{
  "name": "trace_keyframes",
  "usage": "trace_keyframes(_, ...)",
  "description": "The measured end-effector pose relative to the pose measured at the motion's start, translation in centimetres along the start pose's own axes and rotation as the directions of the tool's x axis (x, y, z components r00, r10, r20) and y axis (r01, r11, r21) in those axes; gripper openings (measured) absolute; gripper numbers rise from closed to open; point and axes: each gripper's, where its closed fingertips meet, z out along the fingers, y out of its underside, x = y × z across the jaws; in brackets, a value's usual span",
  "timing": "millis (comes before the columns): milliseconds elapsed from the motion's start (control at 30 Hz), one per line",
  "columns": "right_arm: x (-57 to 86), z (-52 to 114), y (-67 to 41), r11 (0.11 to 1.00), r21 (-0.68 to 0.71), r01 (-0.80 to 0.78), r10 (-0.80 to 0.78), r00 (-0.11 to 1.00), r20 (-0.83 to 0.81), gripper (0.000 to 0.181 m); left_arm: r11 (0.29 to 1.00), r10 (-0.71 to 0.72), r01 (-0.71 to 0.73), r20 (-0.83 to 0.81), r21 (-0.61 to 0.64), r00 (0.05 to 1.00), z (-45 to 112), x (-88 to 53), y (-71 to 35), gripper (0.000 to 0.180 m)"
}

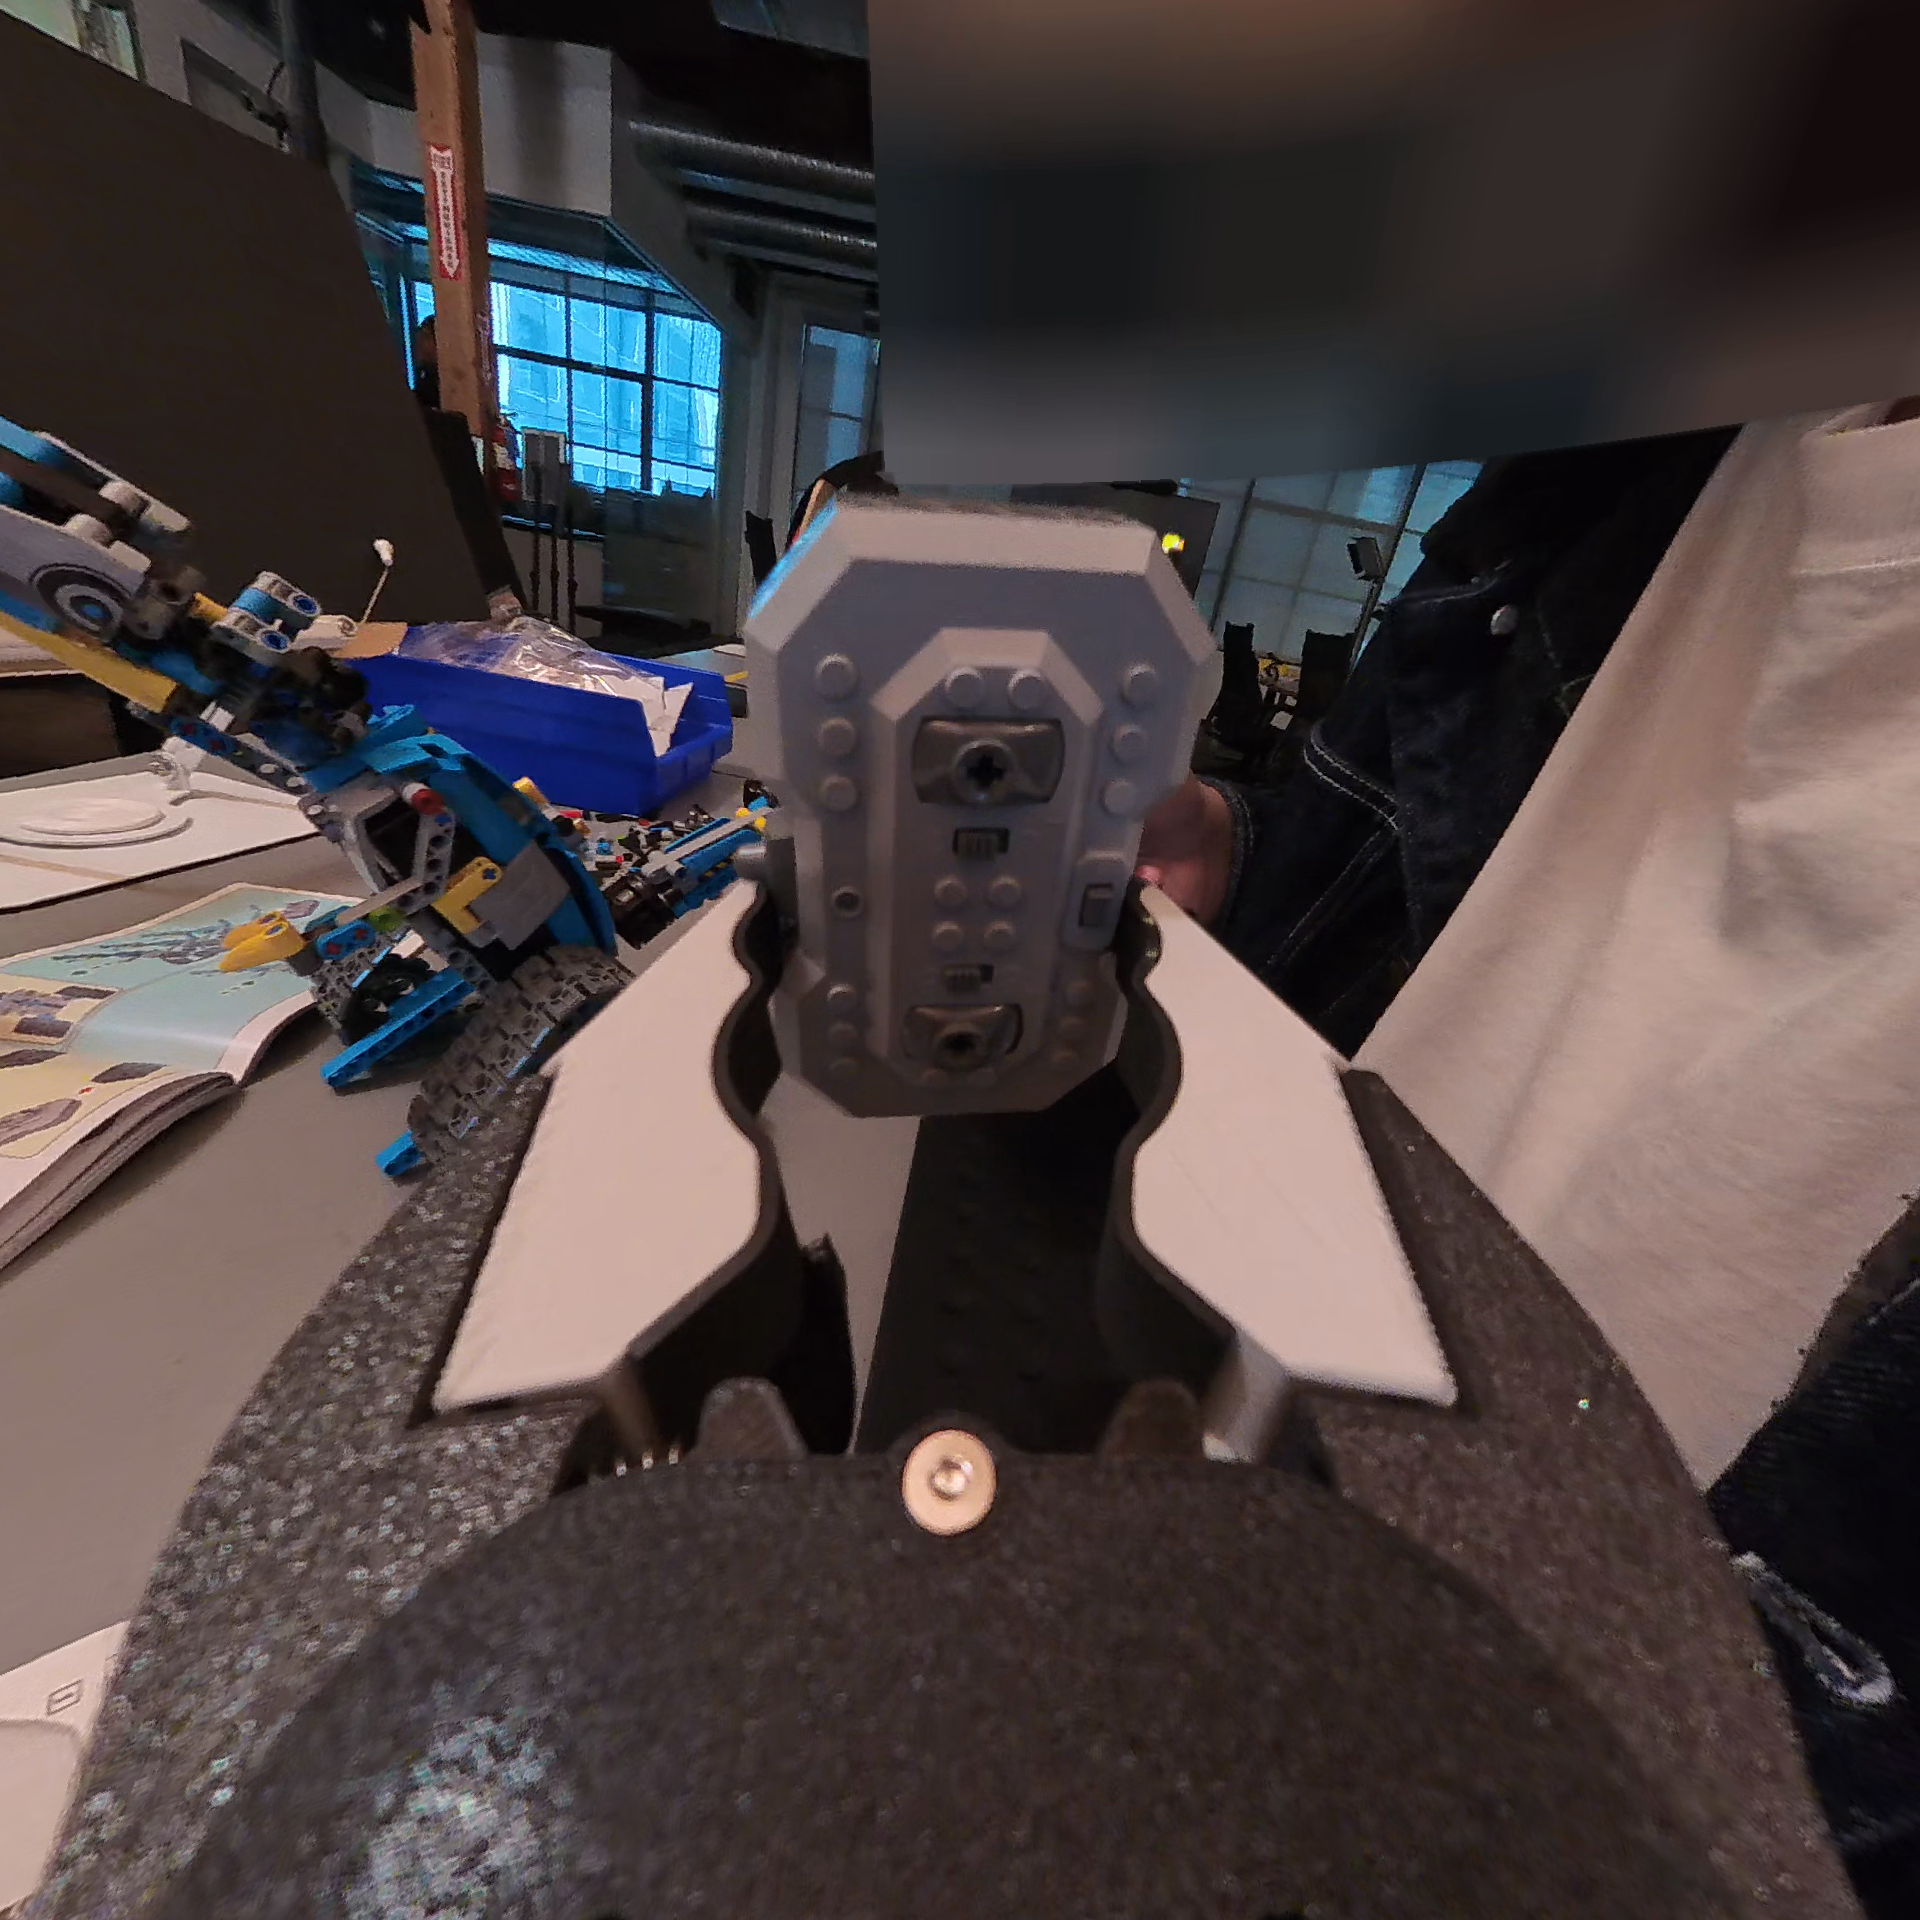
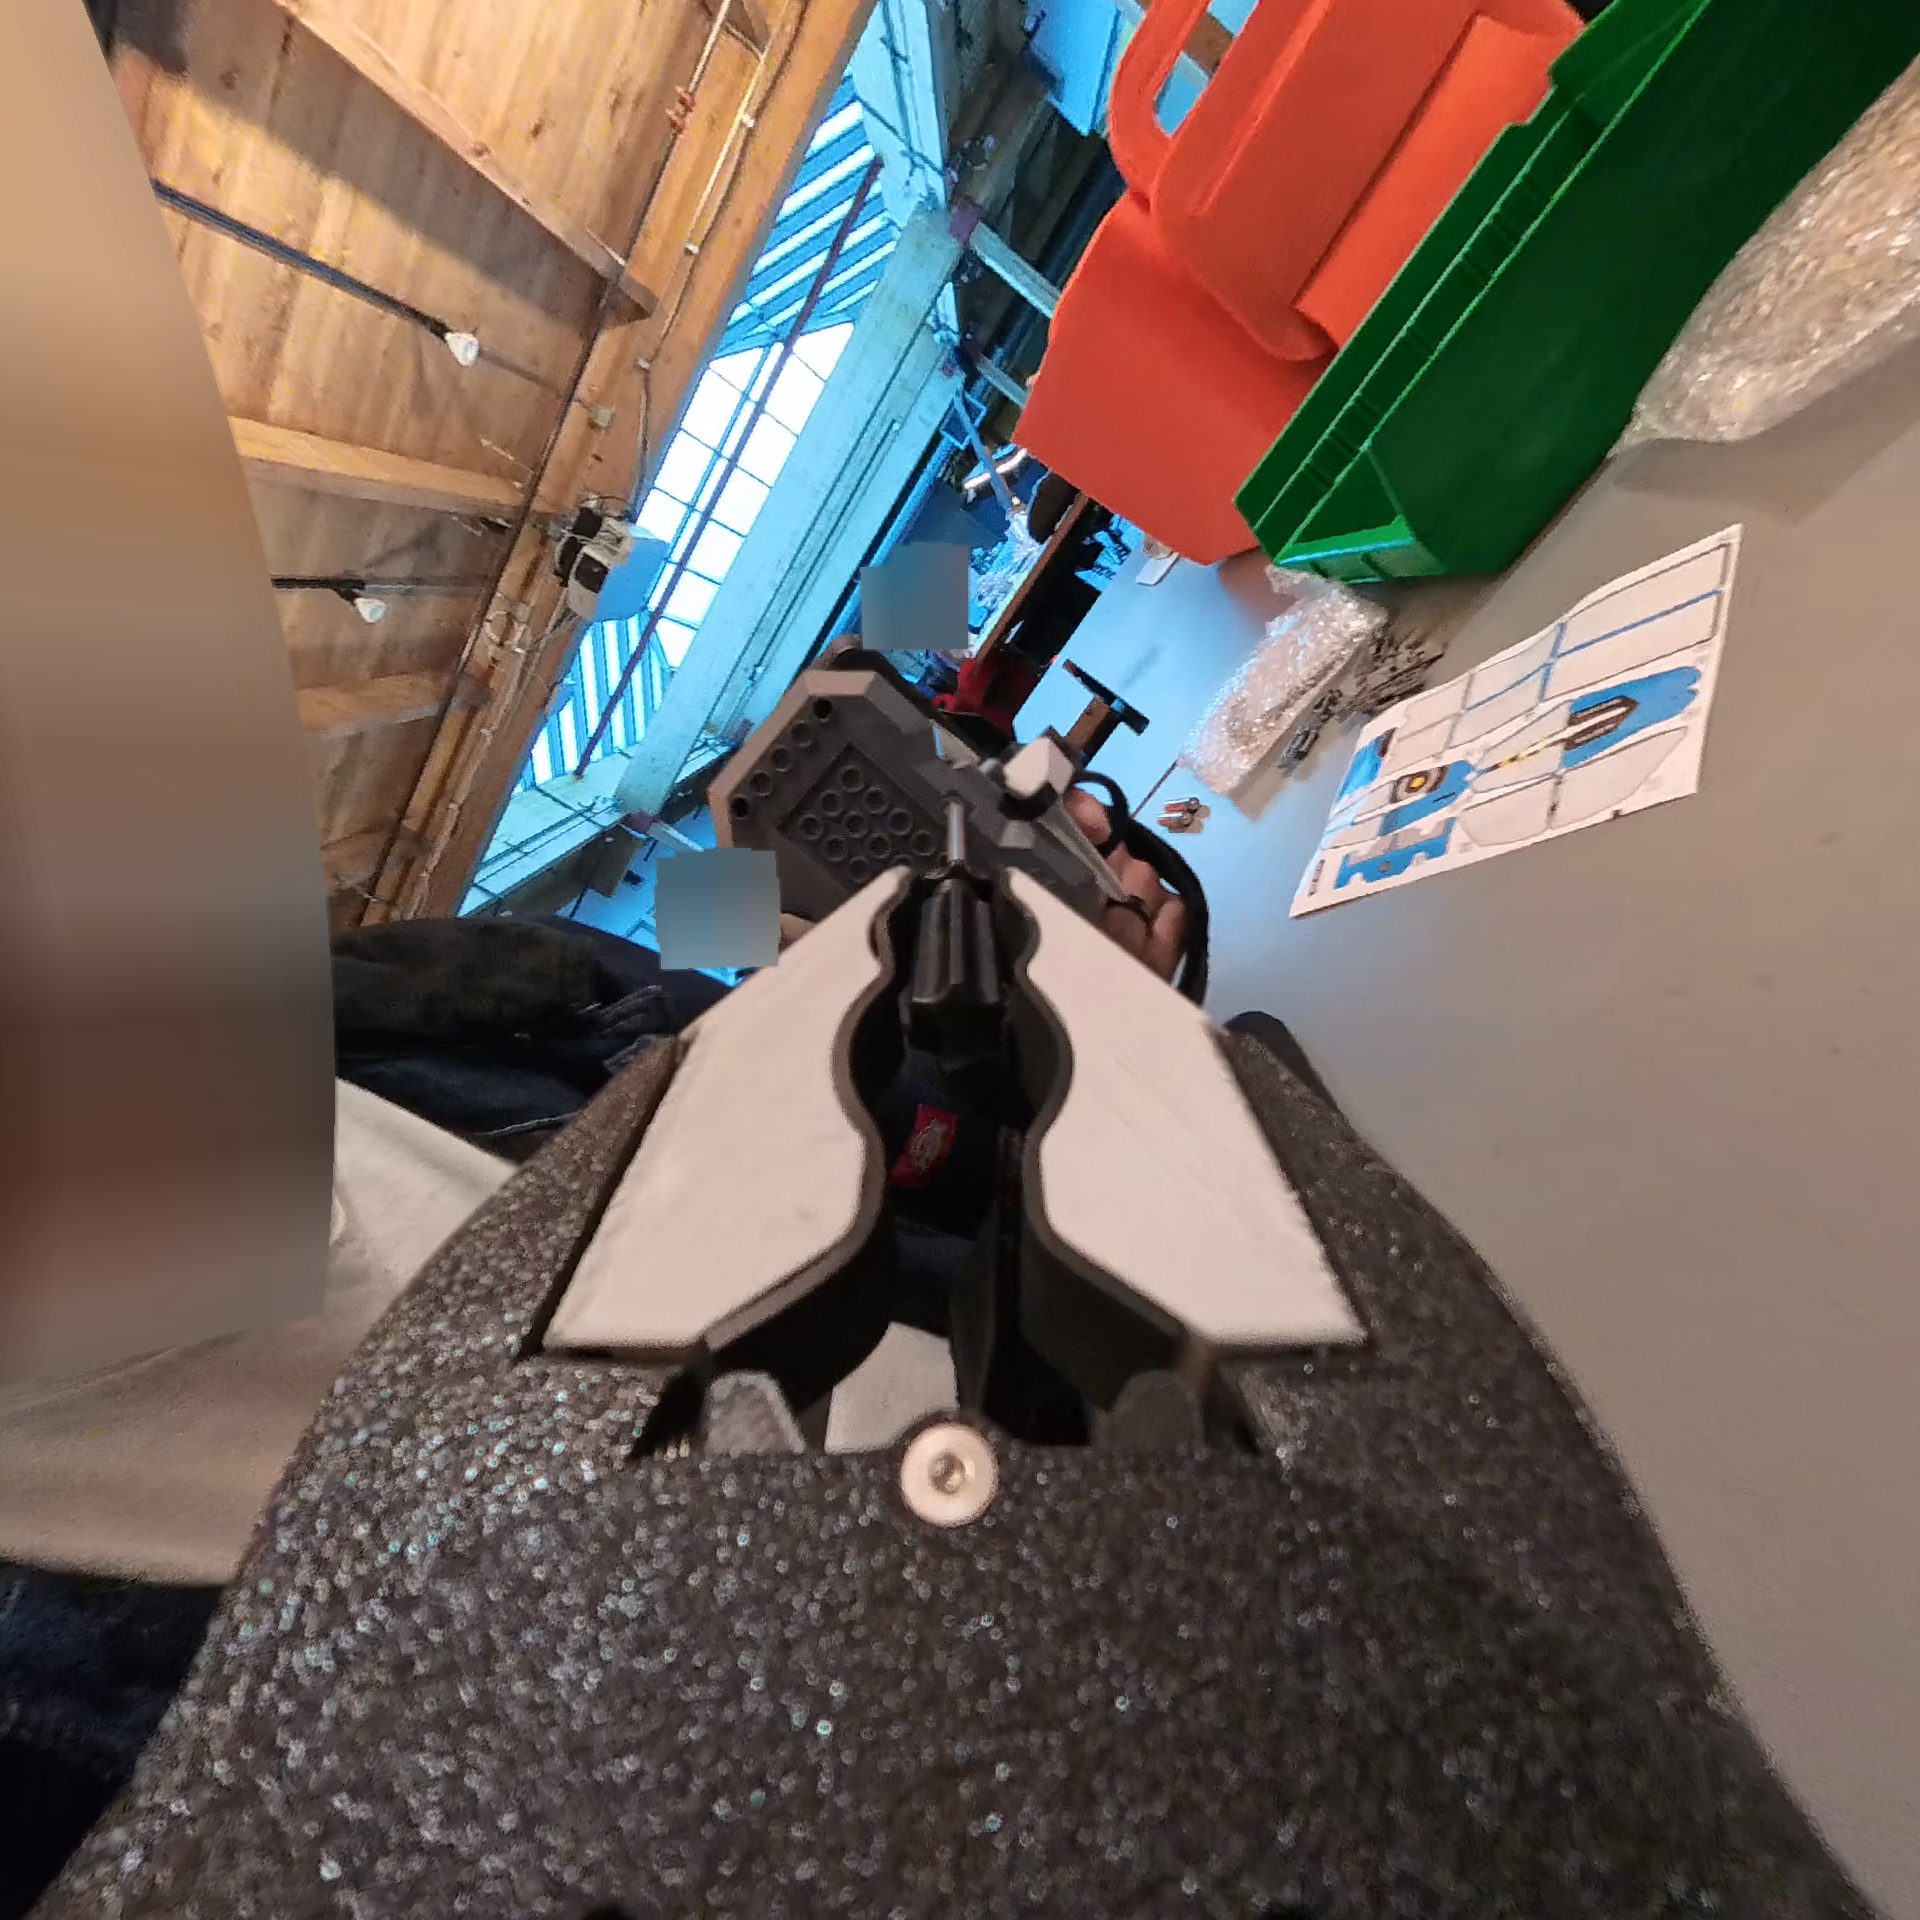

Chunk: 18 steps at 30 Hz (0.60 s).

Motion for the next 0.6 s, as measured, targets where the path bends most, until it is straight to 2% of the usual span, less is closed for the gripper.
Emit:
trace_keyframes(400,0.07,-0.03,0.52,0.996,-0.094,0.001,-0.002,1.0,-0.007,0.012,1.0,0.003,-0.003,-0.013,-0.031,1.0,-0.05,0.21,0.52,0.063)
trace_keyframes(467,0.23,-0.15,0.72,0.99,-0.129,0.056,-0.061,0.998,-0.032,0.012,0.999,-0.017,0.016,-0.014,-0.051,1.0,-0.06,0.21,0.78,0.063)
trace_keyframes(600,-0.59,-0.05,1.04,0.932,-0.231,0.28,-0.296,0.955,-0.035,0.011,0.99,-0.14,0.139,-0.092,-0.025,0.986,-0.29,1.04,0.18,0.063)
